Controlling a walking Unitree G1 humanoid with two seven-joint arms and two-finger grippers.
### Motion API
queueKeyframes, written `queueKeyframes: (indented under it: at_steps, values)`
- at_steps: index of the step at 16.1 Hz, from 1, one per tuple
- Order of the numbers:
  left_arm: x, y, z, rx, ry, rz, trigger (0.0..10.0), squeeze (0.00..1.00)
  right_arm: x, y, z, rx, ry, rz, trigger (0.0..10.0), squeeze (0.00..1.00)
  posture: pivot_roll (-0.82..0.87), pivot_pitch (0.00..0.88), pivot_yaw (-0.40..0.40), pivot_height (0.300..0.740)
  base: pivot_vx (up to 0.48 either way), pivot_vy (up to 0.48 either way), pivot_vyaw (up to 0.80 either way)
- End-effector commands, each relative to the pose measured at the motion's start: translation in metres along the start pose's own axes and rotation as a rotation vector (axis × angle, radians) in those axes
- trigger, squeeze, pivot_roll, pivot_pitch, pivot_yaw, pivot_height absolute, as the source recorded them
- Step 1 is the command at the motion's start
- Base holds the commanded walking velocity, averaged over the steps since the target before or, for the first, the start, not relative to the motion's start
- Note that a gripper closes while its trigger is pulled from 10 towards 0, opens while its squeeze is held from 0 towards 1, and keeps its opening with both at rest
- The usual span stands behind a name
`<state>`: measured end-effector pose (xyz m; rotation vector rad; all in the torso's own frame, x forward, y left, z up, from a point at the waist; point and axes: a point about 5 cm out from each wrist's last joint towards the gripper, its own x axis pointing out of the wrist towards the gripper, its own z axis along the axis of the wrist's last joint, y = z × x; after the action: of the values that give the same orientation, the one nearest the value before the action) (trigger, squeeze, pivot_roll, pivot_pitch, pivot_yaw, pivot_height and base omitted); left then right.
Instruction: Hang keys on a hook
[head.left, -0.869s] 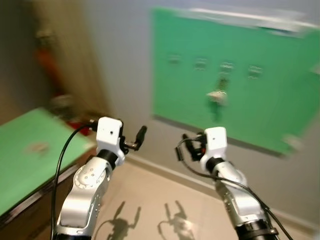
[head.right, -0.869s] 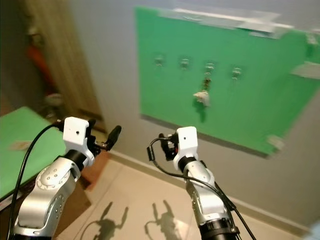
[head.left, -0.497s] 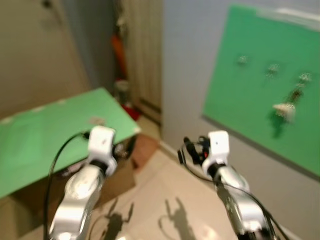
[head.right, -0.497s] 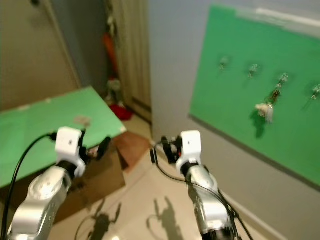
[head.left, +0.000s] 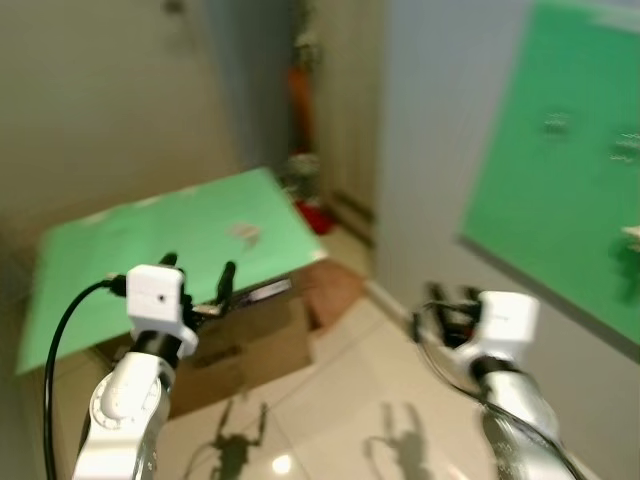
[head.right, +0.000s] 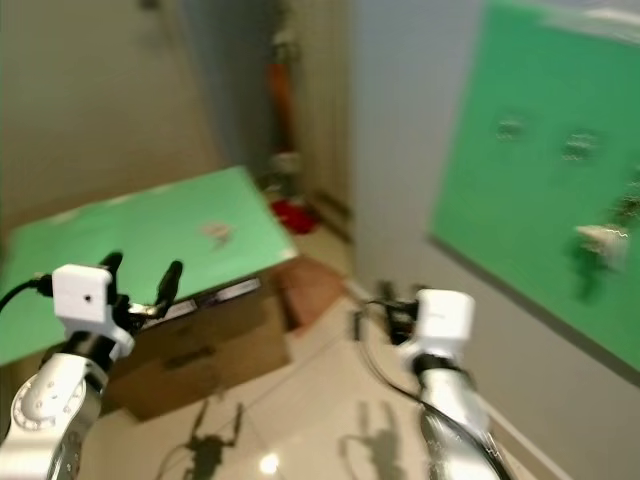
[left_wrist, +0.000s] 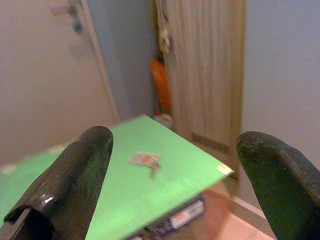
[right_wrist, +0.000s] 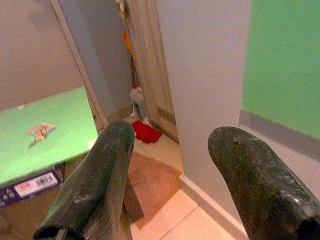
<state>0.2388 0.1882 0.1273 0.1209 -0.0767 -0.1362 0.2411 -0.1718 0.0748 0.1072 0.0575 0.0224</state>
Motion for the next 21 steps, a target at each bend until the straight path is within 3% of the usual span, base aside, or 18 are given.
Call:
queueKeyframes:
  at_steps: [1, 3, 5, 11, 15, 21]
  values:
    - [0.000, 0.000, 0.003, 0.025, -0.015, -0.015, 10.0, 0.00, 0.001, 0.009, 0.009, -0.005, -0.070, 0.031, 10.0, 0.00, -0.07, 0.000, 0.077, 0.740, 0.000, 0.000, 0.00]
    - [0.002, 0.000, 0.003, 0.017, -0.022, 0.002, 10.0, 0.00, 0.003, 0.011, 0.006, -0.018, -0.066, 0.048, 10.0, 0.00, -0.06, 0.000, 0.073, 0.740, 0.000, 0.000, 0.00]
    - [0.004, -0.001, -0.001, -0.043, 0.009, 0.038, 10.0, 0.00, 0.008, 0.016, 0.000, -0.031, -0.018, 0.069, 10.0, 0.00, -0.05, 0.000, 0.055, 0.740, 0.000, 0.000, 0.00]
    - [0.006, -0.013, -0.004, -0.141, 0.046, 0.014, 10.0, 0.00, 0.001, 0.010, 0.003, 0.058, -0.031, 0.024, 10.0, 0.00, -0.06, 0.000, 0.052, 0.740, 0.123, 0.402, 0.00]
    - [0.015, -0.016, -0.005, -0.106, 0.082, -0.019, 10.0, 0.00, 0.005, 0.010, 0.004, 0.097, -0.006, 0.020, 10.0, 0.00, -0.06, 0.000, 0.054, 0.740, 0.309, 0.358, 0.00]
    - [0.030, -0.014, -0.003, -0.053, 0.118, -0.050, 10.0, 0.00, 0.007, 0.032, -0.002, 0.099, 0.019, 0.099, 10.0, 0.00, -0.05, 0.000, 0.068, 0.740, 0.472, 0.000, 0.00]
